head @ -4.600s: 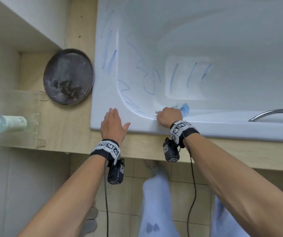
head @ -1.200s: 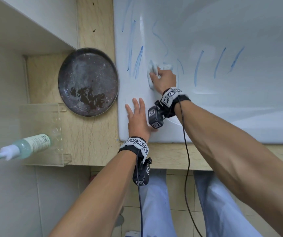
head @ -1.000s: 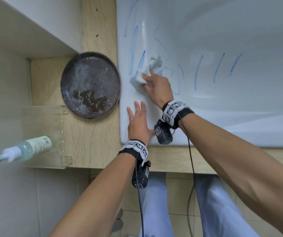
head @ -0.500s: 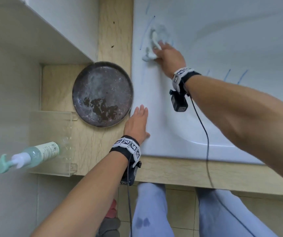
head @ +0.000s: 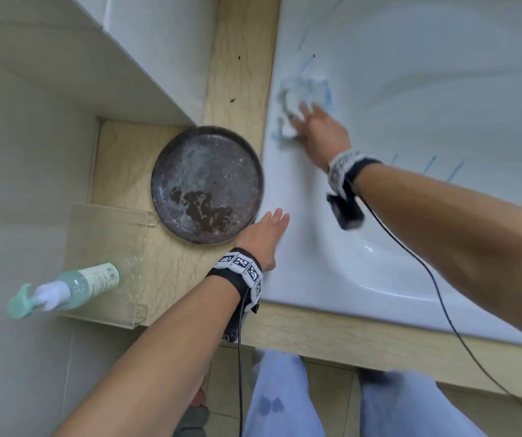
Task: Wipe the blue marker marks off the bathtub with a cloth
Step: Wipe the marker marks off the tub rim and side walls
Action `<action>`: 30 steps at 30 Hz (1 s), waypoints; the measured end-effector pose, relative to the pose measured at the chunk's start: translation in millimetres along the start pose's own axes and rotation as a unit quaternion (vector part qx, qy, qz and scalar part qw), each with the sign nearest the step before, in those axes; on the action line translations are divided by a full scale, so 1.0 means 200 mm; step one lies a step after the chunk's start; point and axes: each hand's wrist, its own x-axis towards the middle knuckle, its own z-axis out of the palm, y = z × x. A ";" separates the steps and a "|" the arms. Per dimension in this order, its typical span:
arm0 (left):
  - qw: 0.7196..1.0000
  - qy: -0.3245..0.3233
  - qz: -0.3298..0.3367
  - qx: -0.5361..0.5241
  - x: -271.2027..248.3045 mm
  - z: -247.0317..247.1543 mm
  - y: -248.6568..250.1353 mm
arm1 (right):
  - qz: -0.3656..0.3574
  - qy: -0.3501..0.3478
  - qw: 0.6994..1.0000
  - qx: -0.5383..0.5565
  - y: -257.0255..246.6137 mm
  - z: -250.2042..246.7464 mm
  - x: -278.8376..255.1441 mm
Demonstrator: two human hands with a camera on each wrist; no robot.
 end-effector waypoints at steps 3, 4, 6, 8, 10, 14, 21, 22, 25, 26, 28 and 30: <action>1.000 -0.024 0.013 0.010 0.00 -0.04 -0.02 | 0.087 -0.028 0.996 -0.001 -0.06 0.01 0.12; 0.999 -0.024 0.015 0.015 0.00 -0.06 -0.02 | 0.081 -0.027 0.996 -0.010 -0.08 0.01 0.09; 0.999 -0.023 0.017 0.018 0.01 -0.10 -0.03 | -0.005 -0.022 1.000 -0.013 -0.12 0.05 -0.09; 1.000 -0.017 0.009 0.020 0.02 -0.14 -0.01 | -0.123 -0.043 0.992 0.002 -0.11 0.09 -0.29; 0.999 0.026 -0.019 0.007 0.04 -0.19 0.02 | -0.177 -0.062 0.982 0.016 -0.02 0.06 -0.32; 0.987 0.141 -0.062 -0.038 0.14 -0.26 0.06 | -0.103 -0.033 0.994 -0.003 0.10 -0.01 -0.03; 0.990 0.112 -0.090 -0.004 0.32 -0.29 0.03 | -0.012 0.070 0.997 0.042 0.44 -0.23 0.39; 0.989 0.111 -0.090 0.027 0.34 -0.30 0.03 | 0.011 0.099 0.994 0.051 0.50 -0.27 0.44; 0.988 0.098 -0.062 0.102 0.36 -0.32 0.05 | 0.113 0.155 0.979 0.068 0.68 -0.34 0.62; 0.989 0.089 -0.057 0.105 0.37 -0.33 0.05 | 0.156 0.166 0.971 0.074 0.74 -0.36 0.68; 0.991 0.078 -0.063 0.088 0.37 -0.32 0.05 | 0.234 0.161 0.955 0.087 0.85 -0.36 0.79; 0.993 0.069 -0.064 0.073 0.38 -0.31 0.06 | 0.267 0.116 0.954 0.073 0.91 -0.34 0.87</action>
